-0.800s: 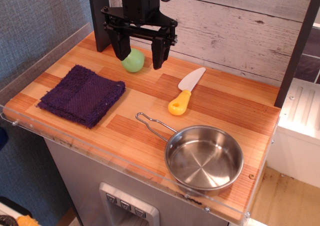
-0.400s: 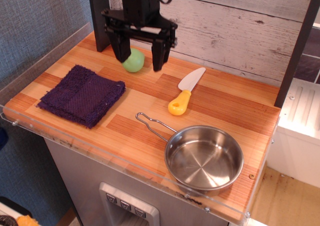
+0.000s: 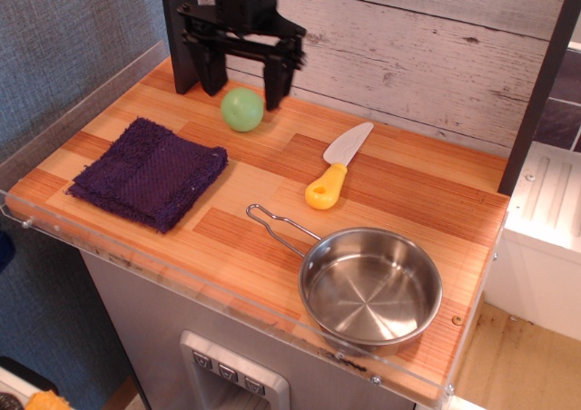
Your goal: Put the ball into the pot.
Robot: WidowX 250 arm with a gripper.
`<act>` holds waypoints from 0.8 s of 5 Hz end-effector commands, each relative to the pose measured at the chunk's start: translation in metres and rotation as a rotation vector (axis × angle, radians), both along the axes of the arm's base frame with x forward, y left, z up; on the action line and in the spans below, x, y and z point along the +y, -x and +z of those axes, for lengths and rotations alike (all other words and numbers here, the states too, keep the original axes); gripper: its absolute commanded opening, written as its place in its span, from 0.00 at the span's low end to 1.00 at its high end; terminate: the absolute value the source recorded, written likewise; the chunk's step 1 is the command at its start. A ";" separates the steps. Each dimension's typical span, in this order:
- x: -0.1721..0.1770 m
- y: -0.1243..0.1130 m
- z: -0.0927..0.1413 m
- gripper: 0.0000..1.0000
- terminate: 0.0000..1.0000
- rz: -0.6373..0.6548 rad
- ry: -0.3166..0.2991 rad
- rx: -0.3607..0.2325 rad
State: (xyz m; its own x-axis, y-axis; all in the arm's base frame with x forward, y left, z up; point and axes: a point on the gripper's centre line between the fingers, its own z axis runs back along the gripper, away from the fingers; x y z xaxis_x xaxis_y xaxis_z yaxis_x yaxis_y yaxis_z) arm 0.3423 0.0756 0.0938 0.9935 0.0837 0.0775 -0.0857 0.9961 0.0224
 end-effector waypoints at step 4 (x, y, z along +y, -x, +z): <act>0.027 -0.069 -0.033 1.00 0.00 0.018 -0.126 0.033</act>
